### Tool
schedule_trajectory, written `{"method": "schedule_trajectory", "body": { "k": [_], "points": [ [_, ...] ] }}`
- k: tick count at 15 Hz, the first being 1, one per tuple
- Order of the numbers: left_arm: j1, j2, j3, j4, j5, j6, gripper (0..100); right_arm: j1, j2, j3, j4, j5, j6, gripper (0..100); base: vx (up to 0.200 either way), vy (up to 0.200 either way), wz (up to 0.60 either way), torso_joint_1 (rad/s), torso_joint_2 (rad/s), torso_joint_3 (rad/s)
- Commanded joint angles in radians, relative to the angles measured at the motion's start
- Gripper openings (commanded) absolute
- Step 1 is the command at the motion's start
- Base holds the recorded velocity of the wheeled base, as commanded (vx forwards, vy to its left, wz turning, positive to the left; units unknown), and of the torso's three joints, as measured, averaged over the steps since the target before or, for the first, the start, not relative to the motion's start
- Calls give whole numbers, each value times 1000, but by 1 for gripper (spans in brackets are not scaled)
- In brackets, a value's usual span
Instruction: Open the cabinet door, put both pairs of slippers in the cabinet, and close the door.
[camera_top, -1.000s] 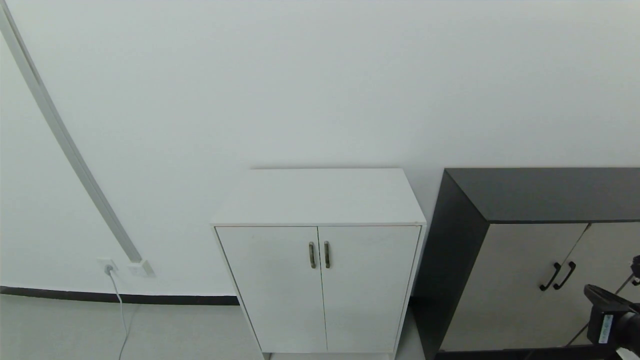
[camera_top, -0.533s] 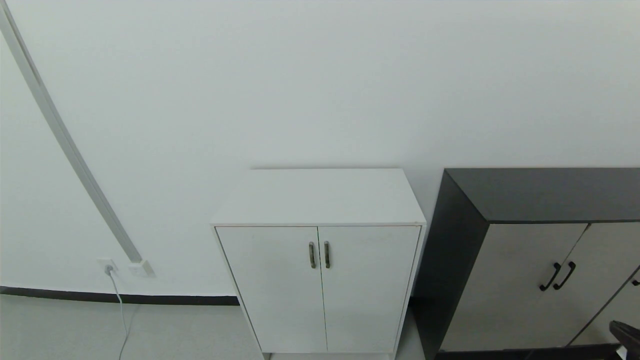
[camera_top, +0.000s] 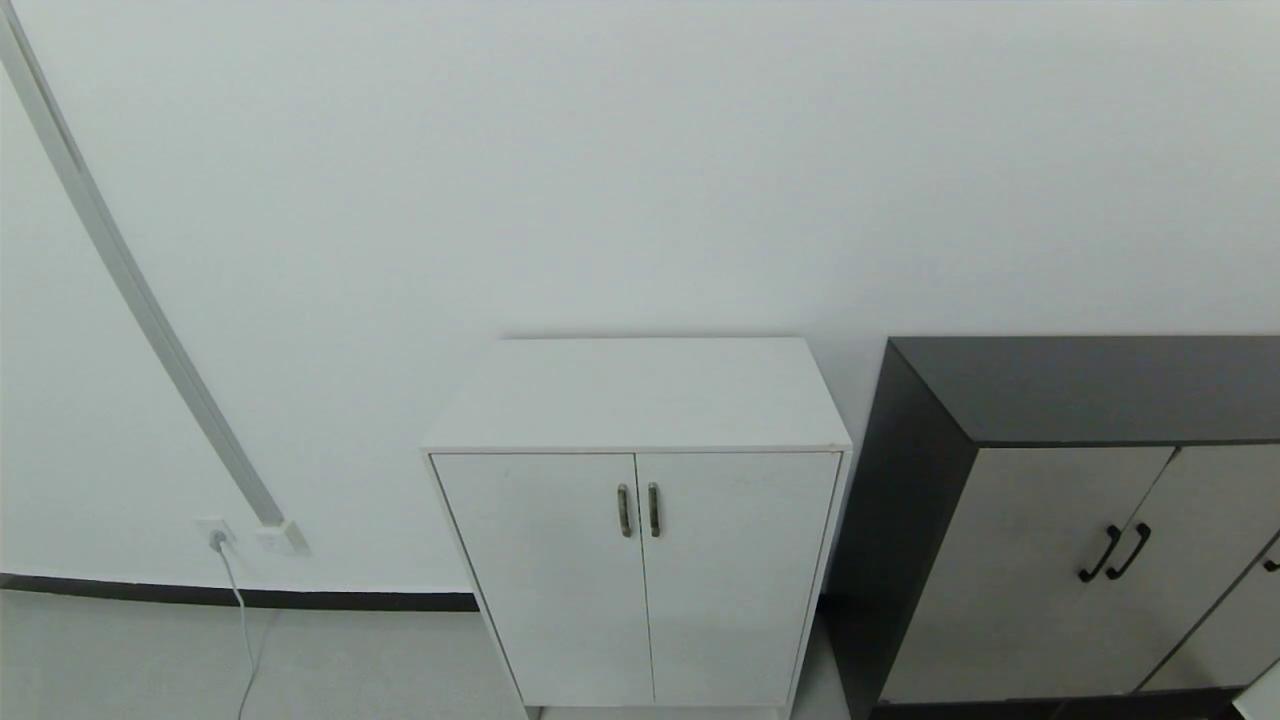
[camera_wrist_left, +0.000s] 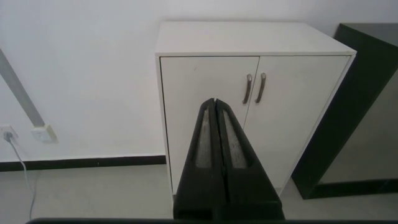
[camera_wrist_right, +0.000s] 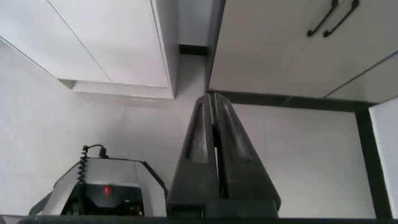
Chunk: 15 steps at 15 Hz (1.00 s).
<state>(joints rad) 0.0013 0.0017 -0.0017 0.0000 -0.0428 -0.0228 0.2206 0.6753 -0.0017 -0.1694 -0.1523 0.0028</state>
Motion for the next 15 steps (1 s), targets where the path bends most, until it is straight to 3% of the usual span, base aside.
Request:
{"method": "schedule_trajectory", "body": {
  "k": [1,6,9,15],
  "points": [
    [0,0,0,0,0,0,0,5,-105,0,51,33,0,0,0,0,0,0,0,0],
    [0,0,0,0,0,0,0,6,-214,2,154,169,-6,0,0,0,0,0,0,0],
    [0,0,0,0,0,0,0,13,-247,0,172,177,-6,0,0,0,0,0,0,0],
    [0,0,0,0,0,0,0,-136,-359,0,171,175,-6,0,0,0,0,0,0,0]
  ]
}}
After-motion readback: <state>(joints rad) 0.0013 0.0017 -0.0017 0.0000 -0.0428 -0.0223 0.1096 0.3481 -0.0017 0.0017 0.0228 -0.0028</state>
